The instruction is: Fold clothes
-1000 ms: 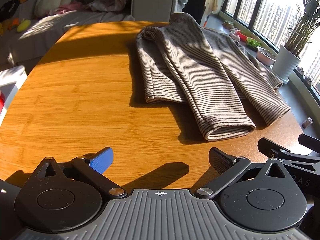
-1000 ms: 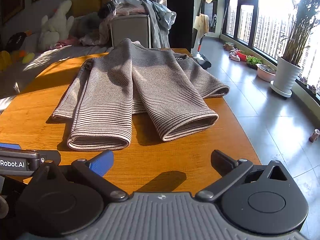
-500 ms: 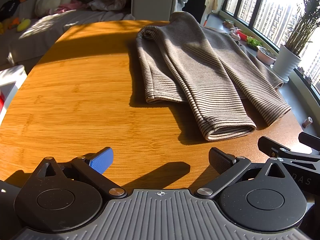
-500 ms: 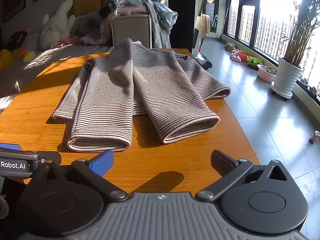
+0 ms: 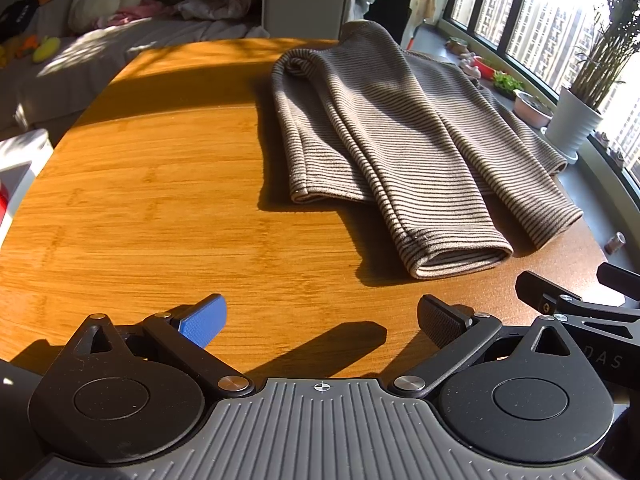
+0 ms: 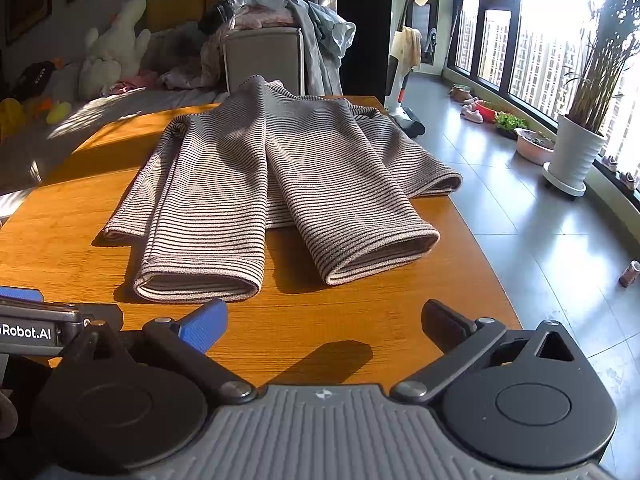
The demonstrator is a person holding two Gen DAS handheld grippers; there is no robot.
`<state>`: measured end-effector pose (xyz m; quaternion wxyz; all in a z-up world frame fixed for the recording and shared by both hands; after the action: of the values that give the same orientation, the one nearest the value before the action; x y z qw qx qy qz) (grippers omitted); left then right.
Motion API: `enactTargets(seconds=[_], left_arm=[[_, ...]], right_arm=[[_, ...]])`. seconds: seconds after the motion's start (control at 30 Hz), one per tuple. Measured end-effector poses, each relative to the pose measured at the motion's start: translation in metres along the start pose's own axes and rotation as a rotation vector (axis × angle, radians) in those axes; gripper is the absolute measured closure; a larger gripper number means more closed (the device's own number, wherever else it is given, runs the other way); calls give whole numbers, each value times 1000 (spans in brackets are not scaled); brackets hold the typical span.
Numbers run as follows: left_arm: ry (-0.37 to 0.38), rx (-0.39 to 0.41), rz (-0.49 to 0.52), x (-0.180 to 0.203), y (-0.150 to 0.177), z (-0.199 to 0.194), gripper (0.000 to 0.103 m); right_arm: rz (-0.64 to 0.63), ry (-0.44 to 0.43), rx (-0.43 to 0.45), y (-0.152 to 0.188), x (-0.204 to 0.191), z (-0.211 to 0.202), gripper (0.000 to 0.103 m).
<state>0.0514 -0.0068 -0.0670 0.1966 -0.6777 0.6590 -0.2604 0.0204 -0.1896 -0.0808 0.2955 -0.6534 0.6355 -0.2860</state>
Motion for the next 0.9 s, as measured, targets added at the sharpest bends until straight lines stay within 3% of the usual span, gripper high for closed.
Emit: enactTargets(seconds=[0.33, 0.47, 0.6, 0.7, 0.9], left_arm=[[7, 12, 6, 1, -1, -1, 0], [67, 72, 38, 7, -20, -2, 0], [180, 129, 85, 19, -58, 11, 0], [206, 162, 102, 24, -86, 25, 0], [264, 163, 163, 43, -129, 81, 0]], right_arm=[[-1, 0, 1, 0, 1, 1, 0], [-10, -3, 33, -12, 6, 2, 0], [-9, 6, 115, -46, 17, 7, 0], [7, 4, 169, -77, 26, 22, 0], [135, -81, 137, -129, 40, 99, 0]])
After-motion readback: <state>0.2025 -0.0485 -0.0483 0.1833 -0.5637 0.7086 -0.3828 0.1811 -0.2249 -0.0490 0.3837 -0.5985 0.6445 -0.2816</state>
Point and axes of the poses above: each gripper's, at about its wrist camera, not at the fingertips, and z roughly the way its jaws point, x to its right, y to its underside, the point moved 7 cm from there along z, roughly the way its jaws point
